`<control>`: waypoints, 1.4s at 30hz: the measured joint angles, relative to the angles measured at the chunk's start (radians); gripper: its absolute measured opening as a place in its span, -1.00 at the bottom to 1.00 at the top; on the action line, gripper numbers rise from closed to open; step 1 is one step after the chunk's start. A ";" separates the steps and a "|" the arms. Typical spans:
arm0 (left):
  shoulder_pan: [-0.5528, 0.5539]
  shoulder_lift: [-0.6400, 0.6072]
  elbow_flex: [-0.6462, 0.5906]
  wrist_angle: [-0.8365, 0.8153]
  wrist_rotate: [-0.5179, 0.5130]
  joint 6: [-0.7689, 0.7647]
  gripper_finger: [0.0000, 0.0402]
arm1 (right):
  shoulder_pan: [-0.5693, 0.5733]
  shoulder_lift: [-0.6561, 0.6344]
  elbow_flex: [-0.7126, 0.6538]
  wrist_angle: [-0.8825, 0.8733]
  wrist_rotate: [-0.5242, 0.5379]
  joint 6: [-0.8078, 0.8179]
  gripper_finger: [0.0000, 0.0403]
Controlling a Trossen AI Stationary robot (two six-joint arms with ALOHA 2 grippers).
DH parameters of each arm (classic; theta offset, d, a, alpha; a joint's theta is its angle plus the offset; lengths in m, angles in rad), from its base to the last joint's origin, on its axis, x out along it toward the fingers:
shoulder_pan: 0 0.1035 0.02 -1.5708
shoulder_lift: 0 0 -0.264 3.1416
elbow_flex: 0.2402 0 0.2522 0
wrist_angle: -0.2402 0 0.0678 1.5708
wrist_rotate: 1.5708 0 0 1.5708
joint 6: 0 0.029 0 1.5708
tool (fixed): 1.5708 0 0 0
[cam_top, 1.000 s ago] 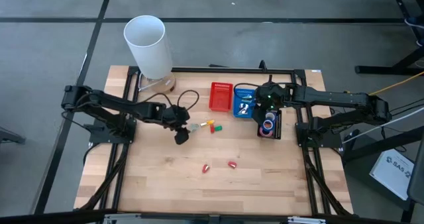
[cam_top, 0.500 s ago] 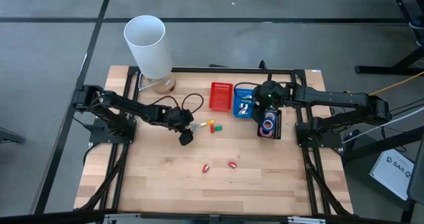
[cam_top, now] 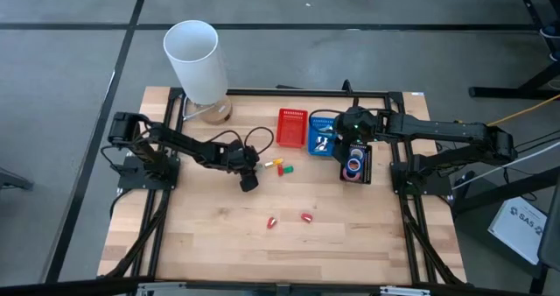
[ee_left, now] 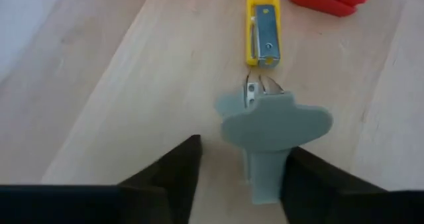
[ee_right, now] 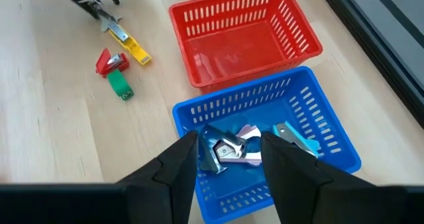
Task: Pick and place Stapler, Stapler remover, tape
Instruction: Put the gray staple remover into the blue bin
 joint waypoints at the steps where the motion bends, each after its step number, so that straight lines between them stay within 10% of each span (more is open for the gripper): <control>1: 0.001 0.000 0.000 0.002 0.000 0.014 -0.26 | 0.000 0.000 0.000 0.000 0.000 -0.002 -0.18; 7: 0.004 -0.006 -0.001 0.001 0.019 0.059 -0.81 | 0.000 0.000 0.000 0.022 0.000 -0.002 -0.18; 22: 0.082 -0.271 -0.006 0.028 0.003 0.297 -0.81 | 0.000 0.016 0.000 0.231 -0.015 -0.080 -0.18; 30: 0.084 -0.322 -0.005 0.286 0.001 0.474 -0.81 | 0.004 0.172 0.000 0.507 -0.250 -0.249 -0.18; 42: 0.084 -0.316 -0.004 0.511 0.000 0.559 -0.81 | 0.004 0.374 0.000 0.944 -0.271 -0.239 0.15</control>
